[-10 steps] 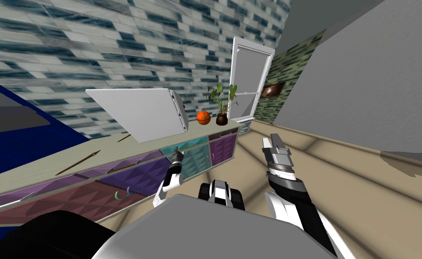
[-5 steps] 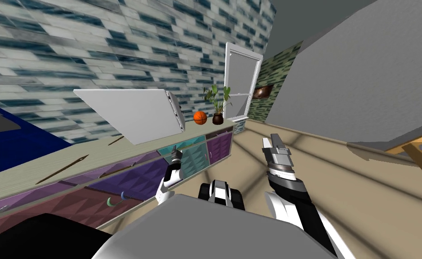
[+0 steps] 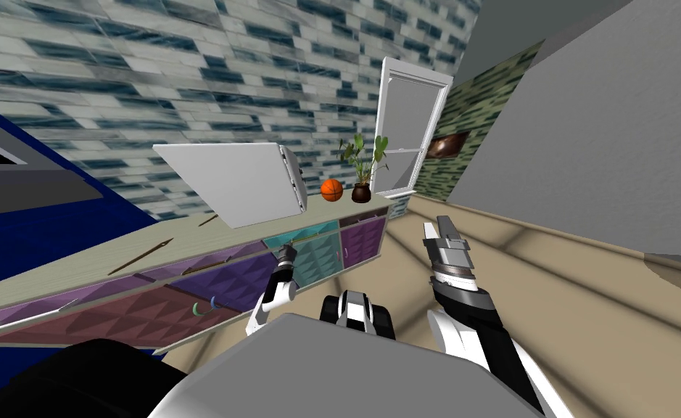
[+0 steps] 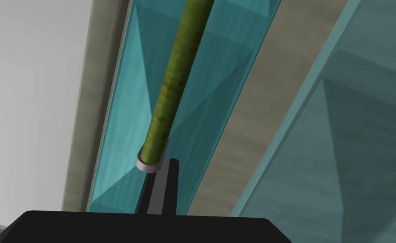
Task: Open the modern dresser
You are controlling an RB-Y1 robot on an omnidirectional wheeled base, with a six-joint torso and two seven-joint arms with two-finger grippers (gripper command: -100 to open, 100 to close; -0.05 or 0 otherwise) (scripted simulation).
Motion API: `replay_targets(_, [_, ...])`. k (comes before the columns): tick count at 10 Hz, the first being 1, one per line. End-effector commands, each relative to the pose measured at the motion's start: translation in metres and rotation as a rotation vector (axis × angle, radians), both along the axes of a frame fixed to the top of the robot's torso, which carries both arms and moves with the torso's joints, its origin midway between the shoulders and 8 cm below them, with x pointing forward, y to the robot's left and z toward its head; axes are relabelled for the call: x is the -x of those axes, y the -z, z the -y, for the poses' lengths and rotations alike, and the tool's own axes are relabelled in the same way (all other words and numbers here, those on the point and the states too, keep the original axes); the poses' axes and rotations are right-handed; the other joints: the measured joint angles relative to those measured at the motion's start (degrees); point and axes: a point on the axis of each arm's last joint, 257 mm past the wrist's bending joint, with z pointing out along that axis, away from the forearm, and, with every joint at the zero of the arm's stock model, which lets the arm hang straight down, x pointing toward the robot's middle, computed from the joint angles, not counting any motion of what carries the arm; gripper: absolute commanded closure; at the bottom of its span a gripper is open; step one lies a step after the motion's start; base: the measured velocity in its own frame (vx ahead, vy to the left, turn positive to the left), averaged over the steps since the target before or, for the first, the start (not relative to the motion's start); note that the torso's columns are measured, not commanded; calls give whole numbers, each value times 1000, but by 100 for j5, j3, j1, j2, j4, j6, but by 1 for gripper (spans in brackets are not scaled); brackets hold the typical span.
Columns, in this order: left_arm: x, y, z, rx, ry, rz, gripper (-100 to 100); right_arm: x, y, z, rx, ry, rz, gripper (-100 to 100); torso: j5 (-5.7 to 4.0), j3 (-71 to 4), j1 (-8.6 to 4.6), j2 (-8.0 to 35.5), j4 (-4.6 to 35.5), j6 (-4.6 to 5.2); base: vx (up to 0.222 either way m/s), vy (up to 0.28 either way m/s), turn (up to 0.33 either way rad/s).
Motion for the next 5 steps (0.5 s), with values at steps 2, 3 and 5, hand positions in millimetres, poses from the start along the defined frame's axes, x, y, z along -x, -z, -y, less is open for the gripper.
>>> replay_targets(2, [12, 2, 30, 11, 61, 0, 100, 0, 0, 0, 0, 0, 0, 0, 0, 5, 5, 7, 3, -3, 70, -2, 159])
replay_targets(3, [16, 3, 38, 16, 76, 0, 100, 0, 0, 0, 0, 0, 0, 0, -1, 4, 4, 7, 3, -4, 71, -2, 156])
replay_targets(5, [14, -3, 27, -23, 79, -7, -100, 0, 0, 0, 0, 0, 0, 0, -3, 4, 2, 8, 5, 0, 14, 0, 21])
